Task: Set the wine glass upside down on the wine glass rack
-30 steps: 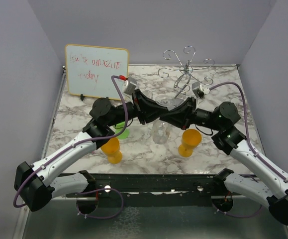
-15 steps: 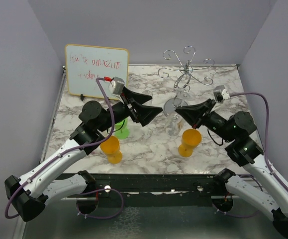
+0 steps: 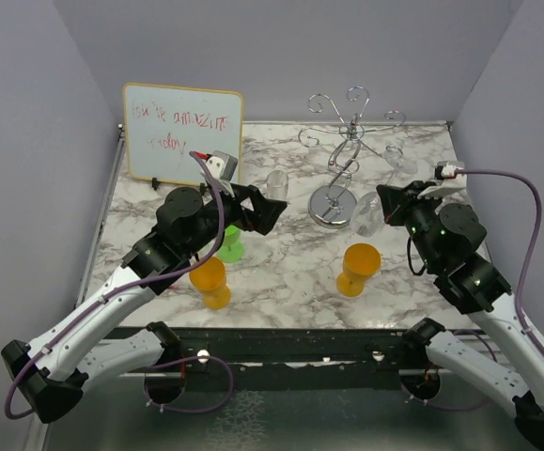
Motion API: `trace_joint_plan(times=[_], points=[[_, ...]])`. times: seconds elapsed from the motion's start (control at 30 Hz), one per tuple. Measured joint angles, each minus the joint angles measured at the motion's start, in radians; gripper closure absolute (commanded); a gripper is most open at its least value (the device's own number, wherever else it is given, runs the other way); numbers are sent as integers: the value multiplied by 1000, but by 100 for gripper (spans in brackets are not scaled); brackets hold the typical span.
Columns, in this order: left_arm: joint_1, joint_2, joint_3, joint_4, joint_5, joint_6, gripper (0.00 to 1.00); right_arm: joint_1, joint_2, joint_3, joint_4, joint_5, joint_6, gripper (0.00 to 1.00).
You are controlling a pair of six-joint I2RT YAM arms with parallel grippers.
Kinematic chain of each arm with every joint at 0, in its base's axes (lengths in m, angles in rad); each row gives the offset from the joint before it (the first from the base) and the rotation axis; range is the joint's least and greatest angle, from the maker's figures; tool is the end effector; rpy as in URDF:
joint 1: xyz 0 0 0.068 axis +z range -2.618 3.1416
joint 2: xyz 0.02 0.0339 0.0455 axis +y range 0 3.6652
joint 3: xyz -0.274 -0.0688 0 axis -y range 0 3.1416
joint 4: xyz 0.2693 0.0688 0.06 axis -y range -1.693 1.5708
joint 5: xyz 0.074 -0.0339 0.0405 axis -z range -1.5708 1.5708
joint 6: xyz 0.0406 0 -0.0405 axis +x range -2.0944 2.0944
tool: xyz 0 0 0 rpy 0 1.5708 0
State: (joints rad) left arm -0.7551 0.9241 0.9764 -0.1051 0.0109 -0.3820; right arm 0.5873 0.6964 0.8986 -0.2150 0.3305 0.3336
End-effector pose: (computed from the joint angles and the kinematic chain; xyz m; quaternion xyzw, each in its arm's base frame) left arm 0.1709 -0.1615 0.4001 0.1382 0.7122 -0.3739 0.5778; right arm 0.1521 0.0854 0.4007 0.0258 0.7109 0.2031 0.6728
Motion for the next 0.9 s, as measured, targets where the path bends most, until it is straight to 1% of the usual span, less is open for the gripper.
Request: trace_joint_plan(times=[0.2,0.4,0.57,0.67,0.9], points=[[0,26,6,-16,-5,23,1,0,66,0,-58,190,14,100],[0,61,16,-18,-2,28,1,0,107,-6,-43,287,8,100],[0,80,16,-5,9,17,1,-18,159,-7,25,309,5,99],[0,117,29,10,36,-1,1,-37,200,-7,59,308,16,99],[0,152,45,14,60,-17,1,-120,241,-7,87,301,64,99]])
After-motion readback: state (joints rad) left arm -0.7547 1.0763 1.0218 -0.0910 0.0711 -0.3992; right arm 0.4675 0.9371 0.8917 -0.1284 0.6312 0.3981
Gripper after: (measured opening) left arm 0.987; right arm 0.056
